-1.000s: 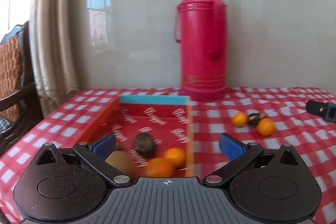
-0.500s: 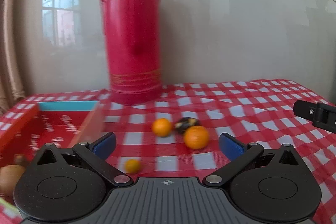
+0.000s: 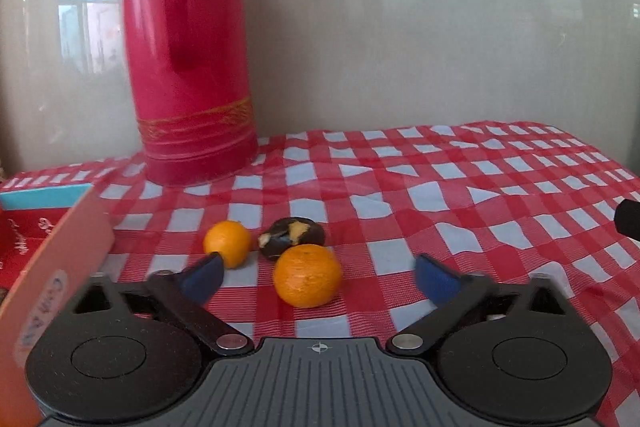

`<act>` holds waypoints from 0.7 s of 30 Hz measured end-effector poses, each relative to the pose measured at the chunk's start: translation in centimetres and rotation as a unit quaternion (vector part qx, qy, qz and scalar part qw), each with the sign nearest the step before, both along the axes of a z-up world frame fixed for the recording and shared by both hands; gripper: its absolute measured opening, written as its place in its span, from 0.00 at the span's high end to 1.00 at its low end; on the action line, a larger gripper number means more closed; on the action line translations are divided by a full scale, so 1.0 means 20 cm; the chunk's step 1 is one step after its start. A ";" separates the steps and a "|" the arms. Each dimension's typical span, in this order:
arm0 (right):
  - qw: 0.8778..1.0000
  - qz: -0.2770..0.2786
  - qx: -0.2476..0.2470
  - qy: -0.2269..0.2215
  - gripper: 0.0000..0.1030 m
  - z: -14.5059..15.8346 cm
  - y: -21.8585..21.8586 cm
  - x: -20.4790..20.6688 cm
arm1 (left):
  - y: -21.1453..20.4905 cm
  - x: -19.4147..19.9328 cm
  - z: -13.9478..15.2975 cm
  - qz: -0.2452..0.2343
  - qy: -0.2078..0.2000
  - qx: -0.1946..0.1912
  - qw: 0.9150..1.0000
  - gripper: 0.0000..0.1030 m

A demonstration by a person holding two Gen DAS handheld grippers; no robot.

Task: Organize fruits
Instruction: 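Move the left tool to the large mandarin and close on it, then carry the mandarin with the left tool into the box and release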

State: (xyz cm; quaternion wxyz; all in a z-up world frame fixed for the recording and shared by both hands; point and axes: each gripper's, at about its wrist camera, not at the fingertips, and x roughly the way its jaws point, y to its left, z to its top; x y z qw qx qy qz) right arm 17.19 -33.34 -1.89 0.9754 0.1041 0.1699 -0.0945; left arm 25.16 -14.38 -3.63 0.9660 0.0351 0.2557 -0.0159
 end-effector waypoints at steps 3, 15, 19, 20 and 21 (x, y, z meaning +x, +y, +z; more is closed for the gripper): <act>1.000 -0.004 0.002 -0.001 0.11 0.00 -0.03 -0.01 | -0.03 0.04 -0.02 -0.002 0.018 -0.001 1.000 0.31; 0.999 -0.020 0.027 0.008 0.10 0.00 -0.08 0.00 | 0.02 -0.05 0.04 -0.004 0.014 0.002 1.000 0.62; 0.999 -0.019 0.039 0.003 0.09 0.01 -0.07 -0.02 | 0.05 -0.13 0.08 -0.005 0.003 0.014 1.000 0.62; 0.999 -0.016 0.041 0.002 0.09 0.01 -0.06 -0.02 | 0.05 -0.15 0.09 -0.004 0.001 0.015 1.000 0.62; 0.999 -0.012 0.044 0.002 0.09 0.02 -0.04 -0.02 | 0.06 -0.17 0.10 -0.002 -0.001 0.017 1.000 0.62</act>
